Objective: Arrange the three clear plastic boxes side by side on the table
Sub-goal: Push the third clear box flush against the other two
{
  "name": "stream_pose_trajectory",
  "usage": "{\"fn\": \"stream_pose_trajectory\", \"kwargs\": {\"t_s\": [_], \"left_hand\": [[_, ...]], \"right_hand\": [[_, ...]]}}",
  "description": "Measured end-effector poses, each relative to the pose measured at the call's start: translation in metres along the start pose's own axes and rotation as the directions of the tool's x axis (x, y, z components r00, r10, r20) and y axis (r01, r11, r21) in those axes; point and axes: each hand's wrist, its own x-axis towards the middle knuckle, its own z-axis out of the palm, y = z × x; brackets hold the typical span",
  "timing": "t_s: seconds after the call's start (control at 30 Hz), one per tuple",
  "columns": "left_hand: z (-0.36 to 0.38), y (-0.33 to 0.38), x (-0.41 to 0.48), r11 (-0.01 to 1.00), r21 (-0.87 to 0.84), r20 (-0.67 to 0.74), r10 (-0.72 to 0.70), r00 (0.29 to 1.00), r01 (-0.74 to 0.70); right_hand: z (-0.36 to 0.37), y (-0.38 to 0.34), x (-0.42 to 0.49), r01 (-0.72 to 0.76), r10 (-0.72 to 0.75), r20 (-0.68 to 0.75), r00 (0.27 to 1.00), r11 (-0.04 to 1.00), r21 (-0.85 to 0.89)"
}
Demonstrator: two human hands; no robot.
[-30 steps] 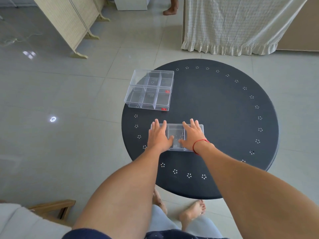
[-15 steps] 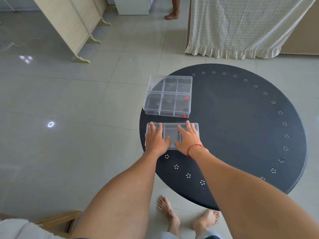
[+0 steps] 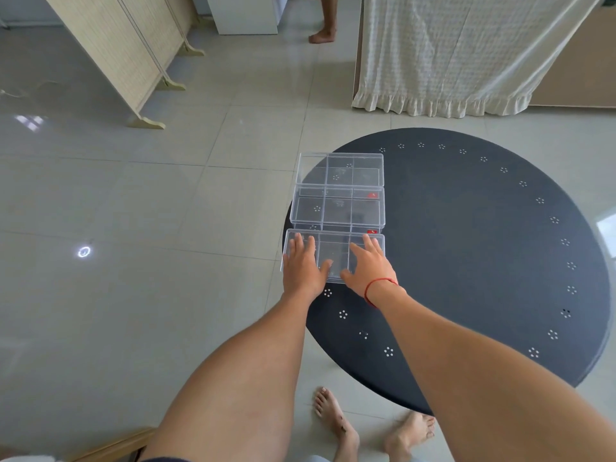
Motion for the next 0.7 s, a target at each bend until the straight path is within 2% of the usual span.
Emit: {"fn": "stream_pose_trajectory", "kwargs": {"t_s": [0.7], "left_hand": [[-0.004,0.004,0.020,1.000,0.009,0.024,0.000,1.000,0.000]], "right_hand": [[-0.009,-0.001,0.018,0.001,-0.001,0.011,1.000,0.998,0.055]]}}
